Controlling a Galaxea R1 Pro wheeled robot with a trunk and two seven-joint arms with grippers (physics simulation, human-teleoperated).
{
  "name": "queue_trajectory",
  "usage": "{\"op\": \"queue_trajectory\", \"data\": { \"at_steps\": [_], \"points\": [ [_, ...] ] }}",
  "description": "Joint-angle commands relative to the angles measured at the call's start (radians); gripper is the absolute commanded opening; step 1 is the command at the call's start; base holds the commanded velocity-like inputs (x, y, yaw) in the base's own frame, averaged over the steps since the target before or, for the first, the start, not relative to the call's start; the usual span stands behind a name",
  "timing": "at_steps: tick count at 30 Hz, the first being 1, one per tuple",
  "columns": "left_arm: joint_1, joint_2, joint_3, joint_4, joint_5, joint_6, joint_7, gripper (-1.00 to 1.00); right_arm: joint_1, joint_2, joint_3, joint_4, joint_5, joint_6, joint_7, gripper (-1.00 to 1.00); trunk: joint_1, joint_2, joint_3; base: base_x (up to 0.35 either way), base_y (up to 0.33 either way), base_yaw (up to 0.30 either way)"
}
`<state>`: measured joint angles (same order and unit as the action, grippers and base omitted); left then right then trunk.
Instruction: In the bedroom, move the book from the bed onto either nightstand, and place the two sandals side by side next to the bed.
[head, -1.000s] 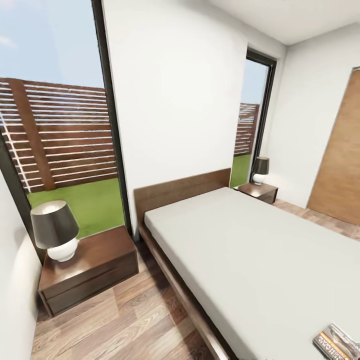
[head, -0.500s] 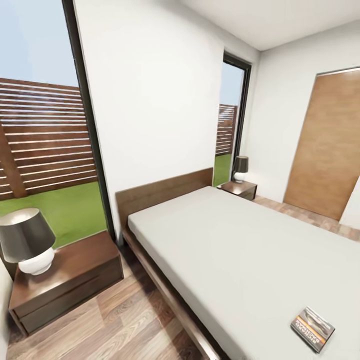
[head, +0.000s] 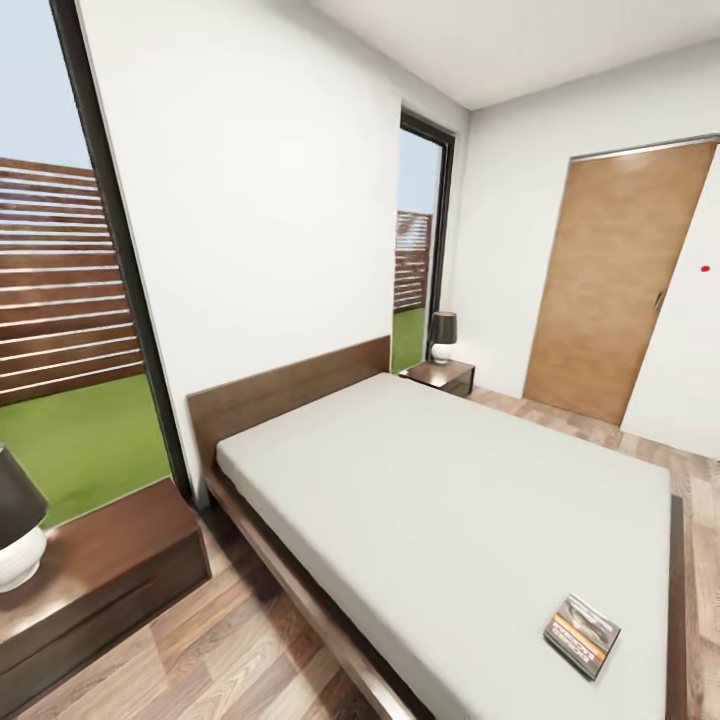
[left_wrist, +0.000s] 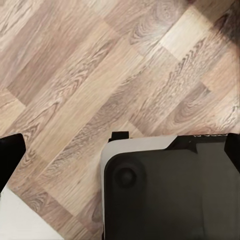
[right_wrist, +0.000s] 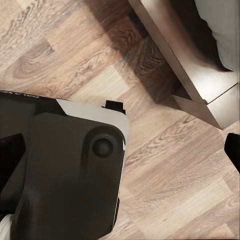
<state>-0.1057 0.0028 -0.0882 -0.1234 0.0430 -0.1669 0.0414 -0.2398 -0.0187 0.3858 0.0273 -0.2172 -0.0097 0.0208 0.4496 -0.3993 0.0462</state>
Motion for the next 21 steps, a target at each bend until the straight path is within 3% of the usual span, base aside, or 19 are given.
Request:
{"op": "queue_trajectory", "data": {
  "at_steps": [1,21],
  "points": [
    [0.0,0.0,-0.008,0.001,0.005,-0.003,0.004,1.0,-0.001,0.0,0.008,0.002,-0.01,-0.001,0.002,1.0,0.0,-0.001,0.0,0.027,0.0,-0.253],
    [0.0,0.0,-0.008,0.001,0.004,-0.003,0.004,1.0,-0.001,0.002,0.008,0.002,-0.01,-0.001,0.002,1.0,0.0,-0.001,0.008,0.005,0.0,-0.253]
  ]
}}
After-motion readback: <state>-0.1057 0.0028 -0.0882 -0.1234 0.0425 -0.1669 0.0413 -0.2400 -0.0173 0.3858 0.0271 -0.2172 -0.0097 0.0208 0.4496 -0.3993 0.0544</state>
